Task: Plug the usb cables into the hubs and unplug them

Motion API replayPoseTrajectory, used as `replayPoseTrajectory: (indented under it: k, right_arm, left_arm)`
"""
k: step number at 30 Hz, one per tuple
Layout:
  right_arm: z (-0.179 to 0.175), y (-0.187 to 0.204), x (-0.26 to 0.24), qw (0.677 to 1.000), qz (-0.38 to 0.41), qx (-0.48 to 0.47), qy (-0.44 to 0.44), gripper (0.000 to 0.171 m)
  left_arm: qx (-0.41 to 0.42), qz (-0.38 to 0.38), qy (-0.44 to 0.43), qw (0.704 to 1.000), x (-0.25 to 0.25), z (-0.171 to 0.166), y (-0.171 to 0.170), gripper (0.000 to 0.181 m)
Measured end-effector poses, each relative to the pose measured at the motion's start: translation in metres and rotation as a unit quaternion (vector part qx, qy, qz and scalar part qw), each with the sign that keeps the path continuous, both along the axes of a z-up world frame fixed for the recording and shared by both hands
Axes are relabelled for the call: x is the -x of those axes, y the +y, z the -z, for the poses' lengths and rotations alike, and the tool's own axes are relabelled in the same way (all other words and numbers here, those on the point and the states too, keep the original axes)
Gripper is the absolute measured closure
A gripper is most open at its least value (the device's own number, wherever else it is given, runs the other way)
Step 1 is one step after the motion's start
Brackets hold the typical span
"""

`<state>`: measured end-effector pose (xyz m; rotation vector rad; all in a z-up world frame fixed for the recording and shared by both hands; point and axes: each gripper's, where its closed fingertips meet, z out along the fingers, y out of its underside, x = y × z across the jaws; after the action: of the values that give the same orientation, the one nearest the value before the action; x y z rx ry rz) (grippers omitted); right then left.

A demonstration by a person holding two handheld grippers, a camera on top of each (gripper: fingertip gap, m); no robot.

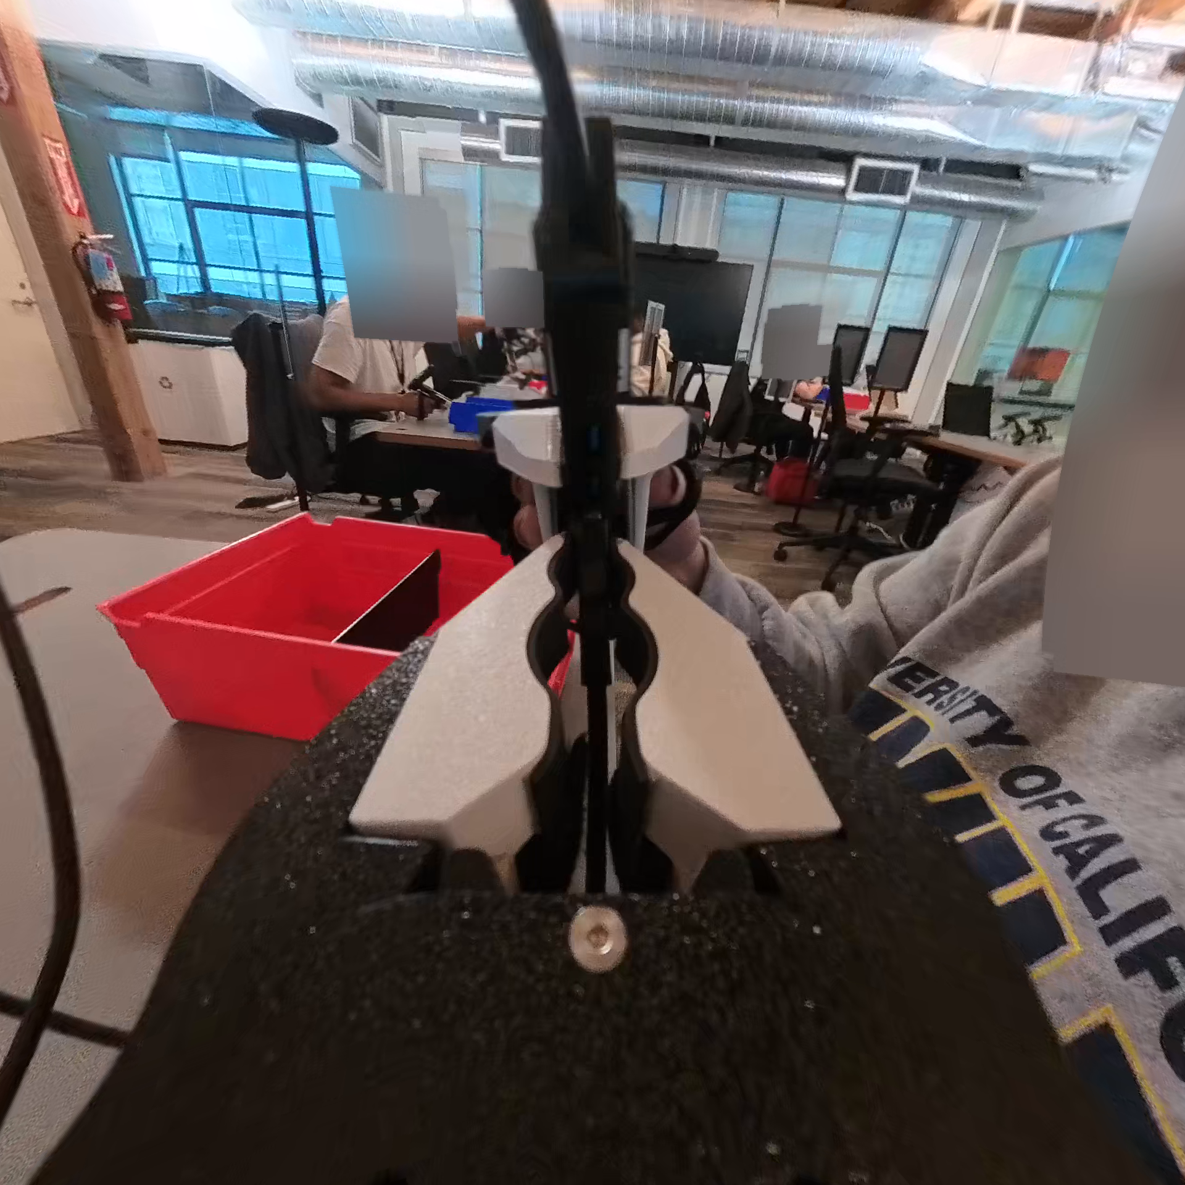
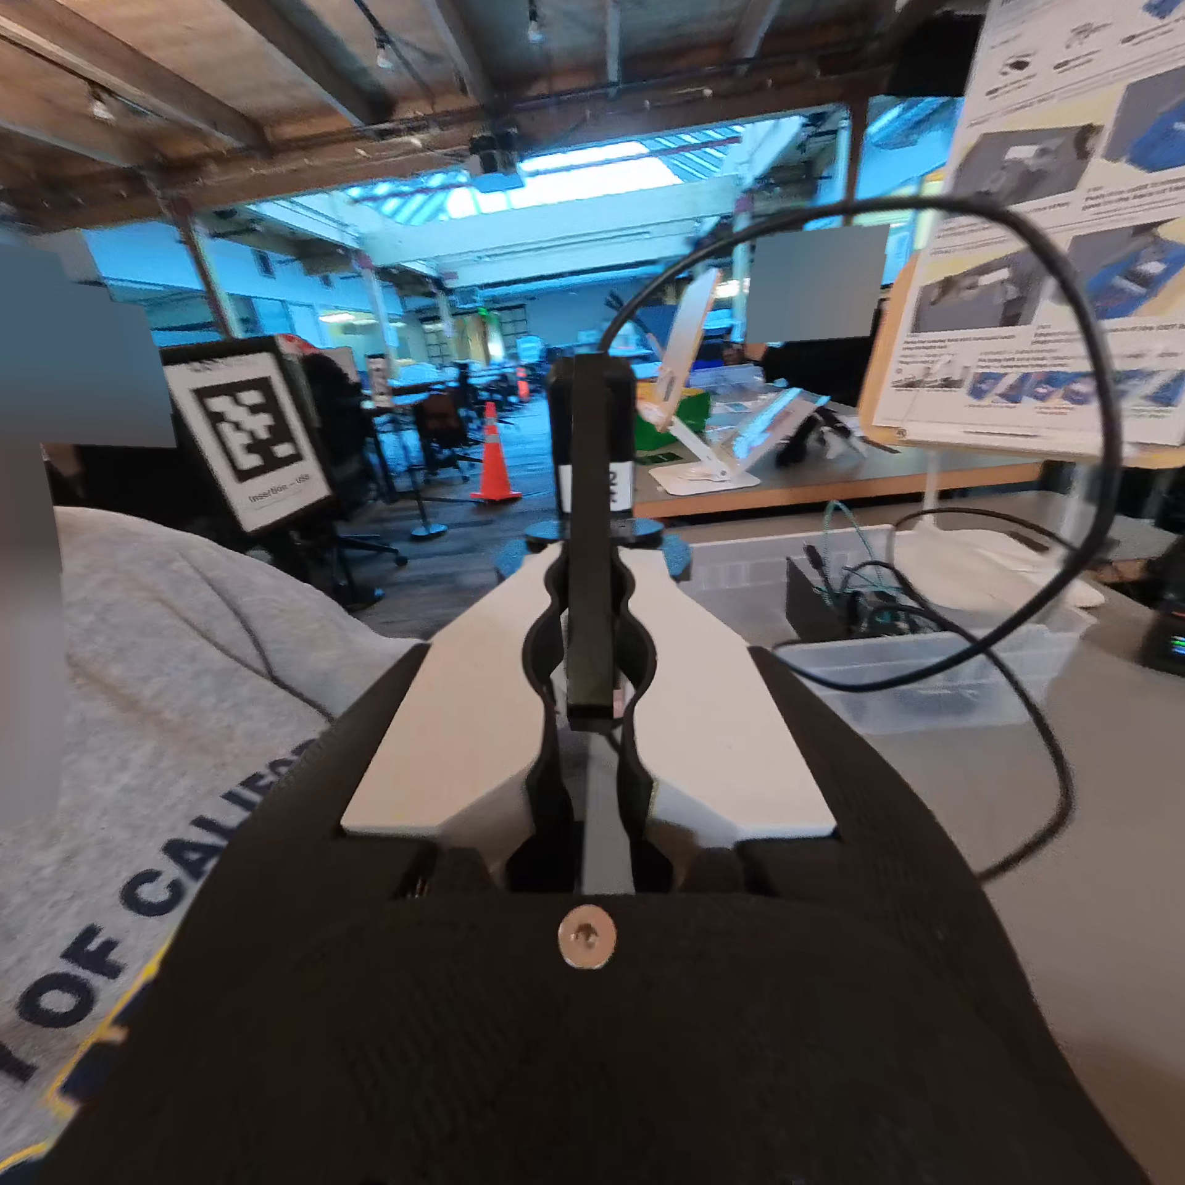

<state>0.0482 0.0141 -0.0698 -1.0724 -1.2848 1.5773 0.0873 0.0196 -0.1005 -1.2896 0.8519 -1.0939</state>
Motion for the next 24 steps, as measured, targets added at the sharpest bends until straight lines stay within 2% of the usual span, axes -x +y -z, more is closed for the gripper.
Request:
replayPoseTrajectory:
  k: [3, 6, 9, 11, 14, 21, 24]
  right_arm:
    - [0.002, 0.005, 0.003, 0.999, 0.039, -0.032, -0.009, 0.163]
    - [-0.008, -0.007, -0.003, 0.999, -0.023, 0.025, 0.020, 0.163]
    - [-0.004, -0.003, 0.000, 1.000, -0.003, 0.009, 0.006, 0.163]
    - [0.001, 0.000, 0.001, 1.000, 0.013, -0.010, -0.006, 0.163]
    - [0.002, -0.001, 0.000, 1.000, 0.003, -0.006, -0.013, 0.163]
    - [0.014, -0.007, -0.003, 0.994, 0.017, -0.086, -0.059, 0.163]
    - [0.013, -0.010, -0.005, 0.996, -0.002, -0.069, -0.053, 0.163]
  left_arm:
    - [-0.005, -0.018, -0.008, 1.000, 0.003, 0.001, 0.003, 0.174]
    - [-0.011, 0.016, -0.026, 0.999, 0.003, -0.008, -0.009, 0.175]
    - [0.000, 0.004, -0.028, 1.000, 0.006, -0.003, -0.006, 0.175]
    - [-0.009, -0.018, -0.005, 1.000, 0.008, 0.001, -0.003, 0.174]
    - [0.004, -0.010, 0.009, 1.000, 0.008, 0.003, -0.004, 0.174]
    - [0.011, 0.007, 0.079, 0.997, 0.010, 0.014, -0.010, 0.174]
    - [0.025, 0.025, 0.086, 0.996, 0.012, 0.014, -0.015, 0.174]
